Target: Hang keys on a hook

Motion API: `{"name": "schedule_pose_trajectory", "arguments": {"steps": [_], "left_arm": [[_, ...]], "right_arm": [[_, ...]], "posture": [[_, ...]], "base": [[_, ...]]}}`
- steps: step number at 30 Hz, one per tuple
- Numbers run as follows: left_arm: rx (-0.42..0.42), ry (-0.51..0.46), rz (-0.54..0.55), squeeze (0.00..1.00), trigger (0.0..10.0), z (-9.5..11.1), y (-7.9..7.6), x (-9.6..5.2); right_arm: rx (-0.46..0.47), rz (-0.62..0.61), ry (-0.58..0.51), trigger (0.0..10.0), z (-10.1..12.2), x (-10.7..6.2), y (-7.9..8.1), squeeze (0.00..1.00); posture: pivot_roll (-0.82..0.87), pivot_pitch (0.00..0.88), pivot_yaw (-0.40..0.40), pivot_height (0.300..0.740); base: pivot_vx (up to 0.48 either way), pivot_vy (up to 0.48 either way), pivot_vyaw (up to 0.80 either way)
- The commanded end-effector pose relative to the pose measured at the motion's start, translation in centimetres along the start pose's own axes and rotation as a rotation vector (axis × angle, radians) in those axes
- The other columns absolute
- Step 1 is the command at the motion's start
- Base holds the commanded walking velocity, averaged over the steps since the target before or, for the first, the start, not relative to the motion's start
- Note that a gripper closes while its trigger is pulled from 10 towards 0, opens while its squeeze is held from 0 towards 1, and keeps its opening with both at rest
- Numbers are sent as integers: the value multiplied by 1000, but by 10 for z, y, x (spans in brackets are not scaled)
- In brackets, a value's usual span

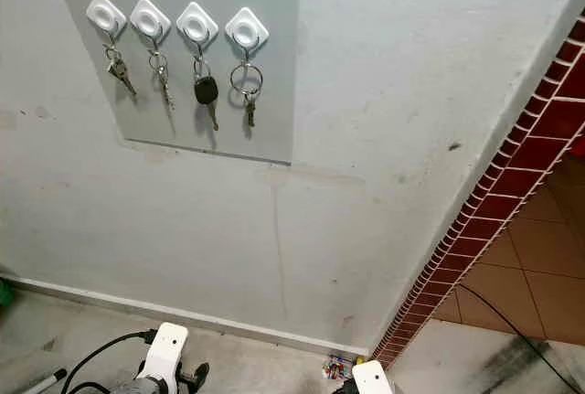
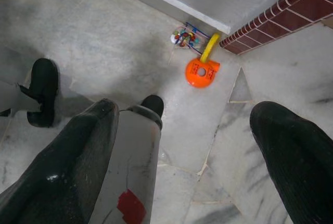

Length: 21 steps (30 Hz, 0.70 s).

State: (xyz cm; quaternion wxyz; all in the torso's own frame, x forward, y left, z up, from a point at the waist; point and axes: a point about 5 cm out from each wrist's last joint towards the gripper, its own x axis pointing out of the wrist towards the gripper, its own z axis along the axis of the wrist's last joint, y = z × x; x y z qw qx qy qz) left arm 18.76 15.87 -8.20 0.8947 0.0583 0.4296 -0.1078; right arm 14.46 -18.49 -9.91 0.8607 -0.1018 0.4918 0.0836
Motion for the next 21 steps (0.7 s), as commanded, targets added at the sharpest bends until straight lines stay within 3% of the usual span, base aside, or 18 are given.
{"name": "schedule_pose_trajectory", "arguments": {"steps": [1,21], "left_arm": [[15,-9,3,0,10000,2,3,0],[15,-9,3,0,10000,2,3,0]], "right_arm": [[3,5,3,10000,0,0,0,0],[3,5,3,10000,0,0,0,0]], "posture": [[-72,0,9,740],[-72,0,9,740]], "base": [[0,0,0],[0,0,0]]}}
